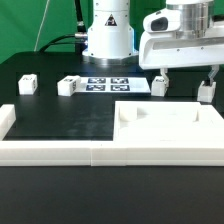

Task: Assemble one leg

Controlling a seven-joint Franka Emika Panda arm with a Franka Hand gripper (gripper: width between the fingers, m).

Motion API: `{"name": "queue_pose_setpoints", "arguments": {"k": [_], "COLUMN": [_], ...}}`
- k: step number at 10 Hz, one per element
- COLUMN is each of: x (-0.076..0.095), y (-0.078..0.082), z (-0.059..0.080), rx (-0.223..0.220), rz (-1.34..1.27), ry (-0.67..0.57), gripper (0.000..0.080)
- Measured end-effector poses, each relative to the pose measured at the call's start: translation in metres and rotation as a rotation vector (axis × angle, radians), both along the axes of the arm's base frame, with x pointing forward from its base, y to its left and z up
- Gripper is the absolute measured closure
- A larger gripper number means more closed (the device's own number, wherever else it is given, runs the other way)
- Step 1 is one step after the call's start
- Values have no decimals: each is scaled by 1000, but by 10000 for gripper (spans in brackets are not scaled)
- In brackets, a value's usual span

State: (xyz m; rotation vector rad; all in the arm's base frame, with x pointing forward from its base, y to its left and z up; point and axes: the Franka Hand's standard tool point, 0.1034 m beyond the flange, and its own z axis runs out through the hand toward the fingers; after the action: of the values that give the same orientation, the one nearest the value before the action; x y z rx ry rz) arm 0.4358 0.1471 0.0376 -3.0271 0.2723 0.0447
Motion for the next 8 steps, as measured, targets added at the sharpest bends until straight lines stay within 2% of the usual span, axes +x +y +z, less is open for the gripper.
{"name": "queue_pose_setpoints", "arguments": {"k": [3, 5, 7, 8], "x": [-3, -17, -25, -26], "y": [5, 23, 41, 42], "z": [-1, -5, -6, -6], "rx": [10, 12, 9, 11], "rz": [-236, -432, -400, -372], "ry": [31, 61, 66, 70], "gripper": [150, 150, 150, 150]}}
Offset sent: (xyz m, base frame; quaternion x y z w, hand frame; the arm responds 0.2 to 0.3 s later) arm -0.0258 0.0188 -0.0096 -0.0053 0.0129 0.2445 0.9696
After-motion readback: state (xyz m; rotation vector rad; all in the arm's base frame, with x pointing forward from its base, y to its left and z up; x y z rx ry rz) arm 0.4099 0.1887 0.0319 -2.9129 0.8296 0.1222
